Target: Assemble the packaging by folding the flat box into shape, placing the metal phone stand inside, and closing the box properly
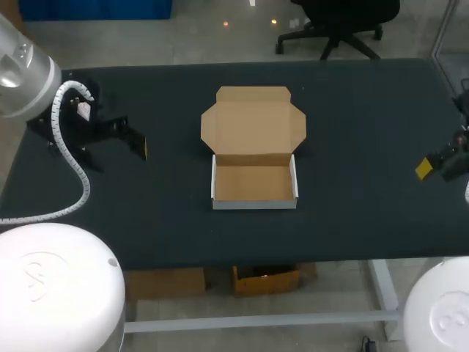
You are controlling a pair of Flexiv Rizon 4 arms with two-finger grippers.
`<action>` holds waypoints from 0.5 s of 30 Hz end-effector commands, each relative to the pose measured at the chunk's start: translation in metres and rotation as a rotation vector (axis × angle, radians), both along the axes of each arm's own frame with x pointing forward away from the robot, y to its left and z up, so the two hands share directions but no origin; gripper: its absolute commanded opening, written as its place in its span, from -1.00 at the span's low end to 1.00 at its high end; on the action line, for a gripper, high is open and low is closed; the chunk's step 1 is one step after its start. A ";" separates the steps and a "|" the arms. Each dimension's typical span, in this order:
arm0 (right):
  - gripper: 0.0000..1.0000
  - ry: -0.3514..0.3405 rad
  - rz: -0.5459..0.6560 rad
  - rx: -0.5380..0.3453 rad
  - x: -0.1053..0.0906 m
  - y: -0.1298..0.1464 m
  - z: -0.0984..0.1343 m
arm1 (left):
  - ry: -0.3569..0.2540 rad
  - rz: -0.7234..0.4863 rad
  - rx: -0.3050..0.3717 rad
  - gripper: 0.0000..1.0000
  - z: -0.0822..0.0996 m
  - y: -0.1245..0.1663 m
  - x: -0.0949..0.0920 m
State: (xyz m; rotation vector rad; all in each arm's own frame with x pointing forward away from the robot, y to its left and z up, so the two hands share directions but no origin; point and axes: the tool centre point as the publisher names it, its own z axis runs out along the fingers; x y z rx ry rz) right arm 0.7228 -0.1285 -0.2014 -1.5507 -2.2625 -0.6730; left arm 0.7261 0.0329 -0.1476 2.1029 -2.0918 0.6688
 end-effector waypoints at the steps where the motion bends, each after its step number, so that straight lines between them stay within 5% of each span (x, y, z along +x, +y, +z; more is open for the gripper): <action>1: 1.00 0.004 0.001 0.009 0.001 0.000 -0.001 | 0.000 0.002 0.000 1.00 -0.002 0.002 -0.001; 15: 1.00 -0.013 -0.032 0.048 0.007 0.002 -0.001 | 0.004 0.001 -0.004 1.00 -0.006 0.004 0.003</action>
